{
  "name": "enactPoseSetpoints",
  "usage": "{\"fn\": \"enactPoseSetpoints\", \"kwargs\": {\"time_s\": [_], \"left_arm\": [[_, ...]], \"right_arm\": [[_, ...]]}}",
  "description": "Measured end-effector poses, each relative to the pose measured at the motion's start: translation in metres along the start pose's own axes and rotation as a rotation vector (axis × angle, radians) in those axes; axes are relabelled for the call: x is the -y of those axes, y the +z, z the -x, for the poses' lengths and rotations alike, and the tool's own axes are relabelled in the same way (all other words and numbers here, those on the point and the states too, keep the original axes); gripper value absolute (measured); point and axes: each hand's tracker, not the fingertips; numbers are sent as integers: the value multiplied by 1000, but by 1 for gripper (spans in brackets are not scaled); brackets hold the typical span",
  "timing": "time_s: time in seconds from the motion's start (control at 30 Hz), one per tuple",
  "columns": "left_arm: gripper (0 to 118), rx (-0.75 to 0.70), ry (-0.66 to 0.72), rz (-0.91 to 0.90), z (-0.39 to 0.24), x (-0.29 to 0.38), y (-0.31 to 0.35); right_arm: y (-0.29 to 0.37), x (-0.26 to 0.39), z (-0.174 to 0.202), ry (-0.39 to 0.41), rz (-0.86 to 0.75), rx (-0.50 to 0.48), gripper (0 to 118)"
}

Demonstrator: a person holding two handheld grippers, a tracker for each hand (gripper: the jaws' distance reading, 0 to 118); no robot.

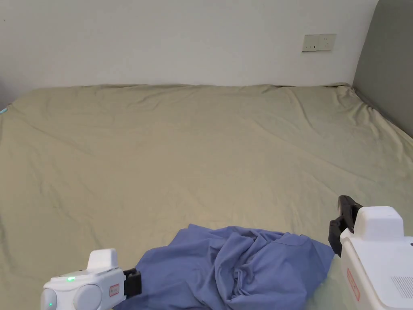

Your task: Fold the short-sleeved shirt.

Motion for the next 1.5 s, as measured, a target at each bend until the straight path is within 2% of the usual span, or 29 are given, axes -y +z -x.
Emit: {"fn": "enactPoseSetpoints", "kwargs": {"time_s": [0.03, 0.07, 0.1, 0.2, 0.23, 0.3, 0.33, 0.37, 0.4, 0.47, 0.5, 0.53, 0.57, 0.67, 0.73, 0.77, 0.83, 0.93, 0.97, 1.0, 1.03, 1.07, 1.1, 1.13, 1.17, 1.2, 1.23, 1.33, 1.5], "left_arm": [[87, -2, 16, 11, 3, 2, -5], [104, -15, 32, 22, 5, 3, -10], [109, -29, 46, 16, 3, 7, -12], [104, -41, 35, 29, 2, 9, -27], [95, -48, 22, 65, -4, 12, -27], [68, -29, -14, 105, -10, 16, -37], [67, -22, -23, 111, -13, 18, -42], [64, -94, -73, 64, -21, 23, -38], [57, -93, -102, 67, -25, 21, -37], [16, -65, -90, 74, -25, 15, -34], [3, -20, -74, 70, -26, 15, -34], [3, 25, -49, 78, -25, 12, -34], [3, -5, -47, 73, -23, 9, -32], [3, 58, -45, -1, -20, 3, -13], [3, 90, -28, -43, -16, -4, -1], [3, 107, -23, -63, -18, -6, 5], [2, 118, -23, -78, -17, -12, 12], [3, 128, -28, -94, -20, -18, 15], [3, 130, -30, -96, -21, -18, 16], [2, 131, -31, -96, -21, -18, 15], [3, 133, -30, -95, -22, -18, 13], [3, 134, -28, -92, -22, -18, 13], [3, 133, -26, -89, -21, -18, 12], [3, 133, -22, -87, -20, -17, 12], [3, 135, -16, -83, -20, -17, 11], [2, 138, -6, -83, -19, -17, 11], [3, 142, 2, -84, -17, -17, 12], [3, 159, 34, -98, -14, -23, 19], [3, 180, 81, -195, -3, -72, 43]], "right_arm": [[-2, 2, 1, 2, 7, -3, 2], [-4, 3, 2, 3, 14, -6, 2], [-5, 5, 2, 4, 21, -8, 2], [-10, 10, 3, 7, 39, -11, 2], [-11, 12, 3, 7, 45, -11, 2], [-16, 16, 1, 7, 61, -9, 2], [-18, 18, -1, 6, 68, -7, 2], [-22, 20, -3, -1, 83, -6, 2], [-26, 23, -5, -14, 107, -5, 2], [-39, 30, -11, -40, 173, -8, 3], [-49, 34, -14, -55, 211, -1, 4], [-60, 39, -18, -63, 268, 7, 10], [-73, 44, -22, -83, 315, 9, 22], [-121, 60, -36, -151, 491, -22, 78], [-155, 74, -41, -193, 631, -36, 106], [-170, 84, -42, -214, 686, -24, 109], [-193, 104, -46, -259, 747, -34, 107], [-218, 131, -42, -245, 858, -13, 106], [-218, 136, -36, -237, 888, -8, 102], [-220, 141, -32, -228, 898, -14, 92], [-221, 144, -30, -220, 901, -31, 77], [-218, 146, -26, -210, 893, -42, 70], [-223, 149, -29, -159, 854, -28, 69], [-222, 146, -29, -145, 846, -53, 52], [-222, 143, -28, -141, 851, -75, 21], [-222, 141, -28, -136, 852, -99, 4], [-202, 127, -15, -130, 846, -82, 3], [-184, 97, -18, -88, 728, -65, 3], [-171, 8, -43, -89, 533, -131, 3]]}}
